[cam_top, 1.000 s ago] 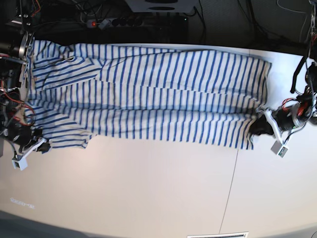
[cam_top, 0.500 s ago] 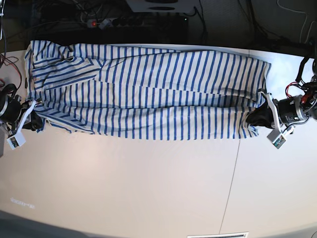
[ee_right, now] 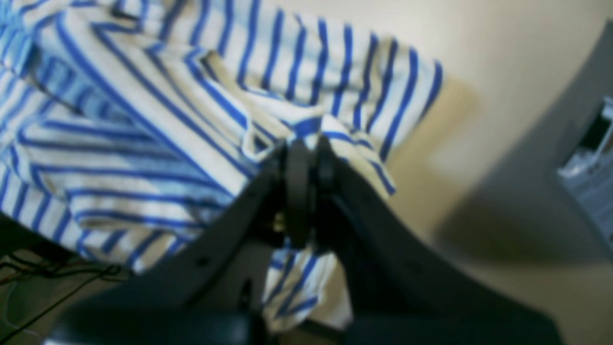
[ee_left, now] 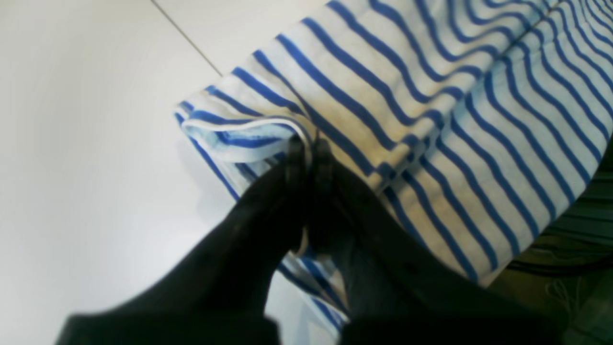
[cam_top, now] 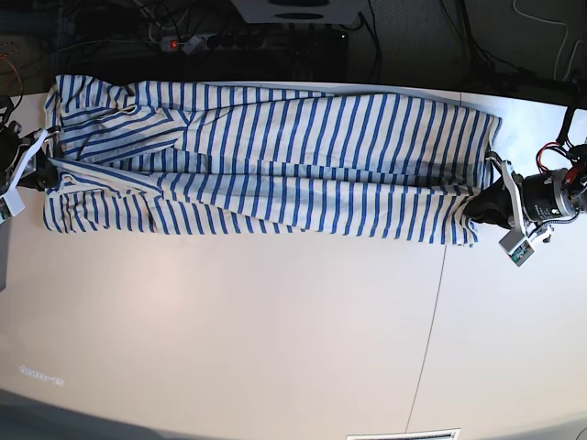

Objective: Fold the T-shirt properly
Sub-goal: 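Pull both grippers apart to straighten the folded shirt, then release the left gripper from the strip end and lift it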

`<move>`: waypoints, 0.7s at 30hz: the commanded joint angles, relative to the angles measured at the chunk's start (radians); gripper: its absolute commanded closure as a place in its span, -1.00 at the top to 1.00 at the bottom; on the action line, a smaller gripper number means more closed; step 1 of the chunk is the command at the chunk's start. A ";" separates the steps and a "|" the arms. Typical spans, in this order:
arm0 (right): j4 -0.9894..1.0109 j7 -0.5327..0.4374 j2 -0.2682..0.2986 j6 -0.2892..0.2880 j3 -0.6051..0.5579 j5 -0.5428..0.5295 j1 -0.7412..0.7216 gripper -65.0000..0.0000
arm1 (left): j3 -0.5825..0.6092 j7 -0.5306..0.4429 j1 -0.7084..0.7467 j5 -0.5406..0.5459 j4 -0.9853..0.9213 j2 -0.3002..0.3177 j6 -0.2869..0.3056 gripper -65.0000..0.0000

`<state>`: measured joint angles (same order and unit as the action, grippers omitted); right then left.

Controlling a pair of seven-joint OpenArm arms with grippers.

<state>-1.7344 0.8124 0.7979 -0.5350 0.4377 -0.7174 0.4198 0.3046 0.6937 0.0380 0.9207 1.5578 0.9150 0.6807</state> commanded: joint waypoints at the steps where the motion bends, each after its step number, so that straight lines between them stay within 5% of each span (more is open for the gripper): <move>1: -0.010 -0.014 0.026 -0.071 0.018 -0.005 -0.006 -1.00 | -0.013 -0.001 -0.014 0.014 0.013 0.025 0.017 -1.00; 7: 0.013 -0.008 0.011 -0.071 0.018 -0.005 -0.007 -1.00 | -0.013 0.066 -0.013 0.032 0.013 0.024 0.017 -0.97; 9: 0.025 -0.013 0.008 -0.066 0.018 0.005 -0.010 -1.00 | -0.013 0.067 -0.013 0.023 0.013 0.025 0.017 -0.64; 12: 0.032 -0.031 -0.001 -0.063 0.018 0.027 -0.010 -0.18 | -0.013 0.065 -0.014 -0.021 0.013 0.024 0.017 -0.38; 14: 0.032 -0.050 -0.003 -0.063 0.018 0.025 -0.010 0.11 | -0.014 0.066 -0.016 -0.048 0.013 0.024 -0.030 -0.38; 21: 0.031 -0.064 -0.003 -0.063 0.019 -0.013 -0.076 0.11 | -0.124 0.093 -0.015 -0.088 0.030 0.024 -0.102 -0.38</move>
<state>-1.6920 0.7692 0.7696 -0.5346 0.4408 -0.7189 0.3531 0.1932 0.7998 0.0380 0.8249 1.5738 0.9142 0.5980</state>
